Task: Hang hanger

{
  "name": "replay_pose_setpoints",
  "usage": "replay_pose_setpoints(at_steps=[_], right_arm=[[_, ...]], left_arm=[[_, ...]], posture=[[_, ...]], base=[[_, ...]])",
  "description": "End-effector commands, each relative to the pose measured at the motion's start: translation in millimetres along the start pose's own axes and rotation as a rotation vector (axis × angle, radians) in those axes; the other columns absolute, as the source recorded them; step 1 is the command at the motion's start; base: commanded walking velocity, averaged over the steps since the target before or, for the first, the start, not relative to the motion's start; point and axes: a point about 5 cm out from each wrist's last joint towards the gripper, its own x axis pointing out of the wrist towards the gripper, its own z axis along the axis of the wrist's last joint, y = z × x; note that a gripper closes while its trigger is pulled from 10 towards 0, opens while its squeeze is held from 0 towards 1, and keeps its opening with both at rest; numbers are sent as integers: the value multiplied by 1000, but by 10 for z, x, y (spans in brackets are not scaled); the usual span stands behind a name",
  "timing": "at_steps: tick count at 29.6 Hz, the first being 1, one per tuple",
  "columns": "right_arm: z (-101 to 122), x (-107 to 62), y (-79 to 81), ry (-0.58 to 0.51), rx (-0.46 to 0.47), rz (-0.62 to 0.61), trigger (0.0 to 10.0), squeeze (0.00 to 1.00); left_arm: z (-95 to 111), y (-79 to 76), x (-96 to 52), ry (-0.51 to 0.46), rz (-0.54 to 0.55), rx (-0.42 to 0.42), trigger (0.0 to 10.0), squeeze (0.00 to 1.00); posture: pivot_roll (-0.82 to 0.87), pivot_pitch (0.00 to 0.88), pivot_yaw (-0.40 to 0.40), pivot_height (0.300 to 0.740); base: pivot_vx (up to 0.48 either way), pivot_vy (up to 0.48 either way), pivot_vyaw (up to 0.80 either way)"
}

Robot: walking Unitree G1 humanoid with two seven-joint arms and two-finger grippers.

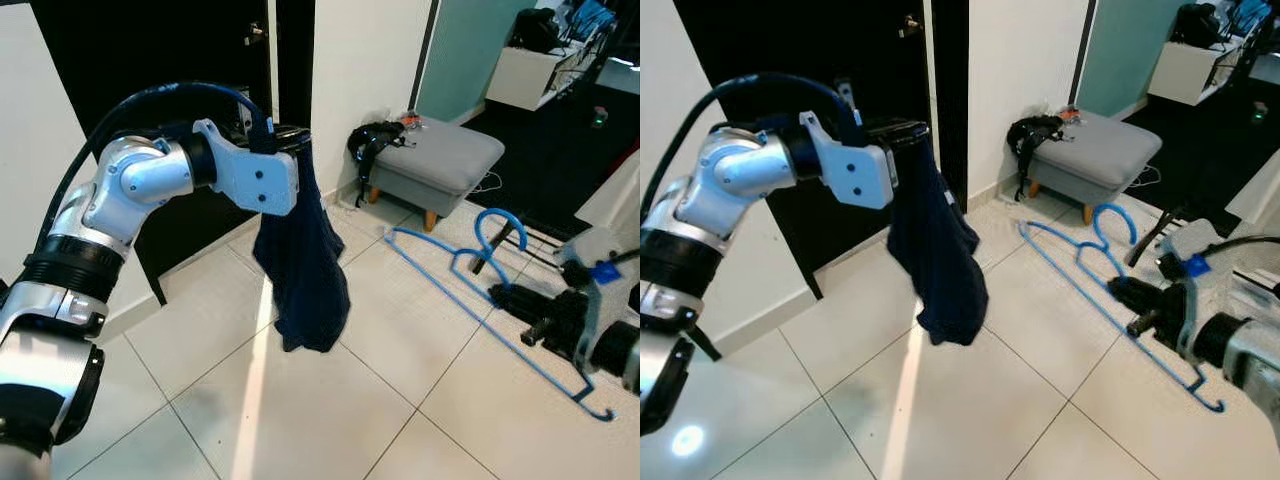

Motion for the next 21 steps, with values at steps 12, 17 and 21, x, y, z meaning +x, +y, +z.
replay_pose_setpoints(at_steps=[12,17,21], right_arm=[[262,-57,-121,-205,-46,-76,10000,0],[215,-6,-140,-255,-63,-162,10000,0],[204,1,-132,-297,-112,-189,10000,0]], left_arm=[[-38,-75,103,-46,114,-360,10000,0],[-212,-275,23,6,149,-609,10000,0],[-279,-343,-44,25,146,-649,10000,0]], posture=[[-88,38,10,740],[-81,43,16,740],[-76,46,15,740]], base=[[0,0,0],[0,0,0],[0,0,0]])
